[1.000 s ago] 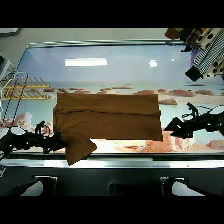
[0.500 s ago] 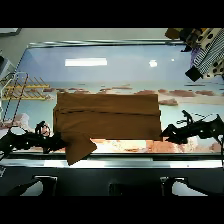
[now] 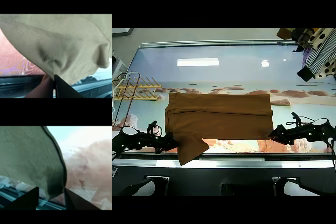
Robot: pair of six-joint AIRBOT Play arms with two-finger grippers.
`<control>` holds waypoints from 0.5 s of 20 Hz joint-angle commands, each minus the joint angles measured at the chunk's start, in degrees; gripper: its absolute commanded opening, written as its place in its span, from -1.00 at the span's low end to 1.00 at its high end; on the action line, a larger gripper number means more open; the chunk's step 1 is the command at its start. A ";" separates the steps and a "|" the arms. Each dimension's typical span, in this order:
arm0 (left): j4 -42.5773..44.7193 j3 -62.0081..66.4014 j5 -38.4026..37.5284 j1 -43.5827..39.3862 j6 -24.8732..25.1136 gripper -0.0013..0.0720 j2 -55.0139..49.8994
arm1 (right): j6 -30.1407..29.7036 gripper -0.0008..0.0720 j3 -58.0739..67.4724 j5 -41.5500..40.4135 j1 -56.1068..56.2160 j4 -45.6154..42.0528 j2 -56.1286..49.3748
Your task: Fold the clothes and pants, and hang the long-sleeved shirts on hangers.
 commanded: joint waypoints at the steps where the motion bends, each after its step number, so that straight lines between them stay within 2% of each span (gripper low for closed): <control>1: 0.00 0.04 0.07 0.07 0.00 -0.90 0.04 | -0.52 -0.26 -0.39 -2.36 0.02 1.40 -0.07; 2: 0.00 0.07 0.15 0.07 0.00 -0.90 0.04 | -1.31 -0.49 -0.39 -2.27 0.02 2.05 -0.07; 3: 0.00 0.07 0.20 0.07 0.00 -0.90 0.04 | -2.97 -0.81 -0.39 -1.66 0.02 3.37 -0.07; 4: 0.00 0.20 0.17 0.07 0.00 -0.91 0.04 | -4.13 -0.89 -0.39 -0.94 0.02 4.72 -0.07; 7: 0.04 2.19 -1.64 0.55 -0.02 -0.91 0.11 | -5.68 -0.89 -0.39 1.62 0.02 7.13 0.42; 10: 0.42 5.42 -6.71 2.19 -1.25 -0.91 1.62 | -5.09 -0.90 -0.39 4.57 0.02 6.43 4.11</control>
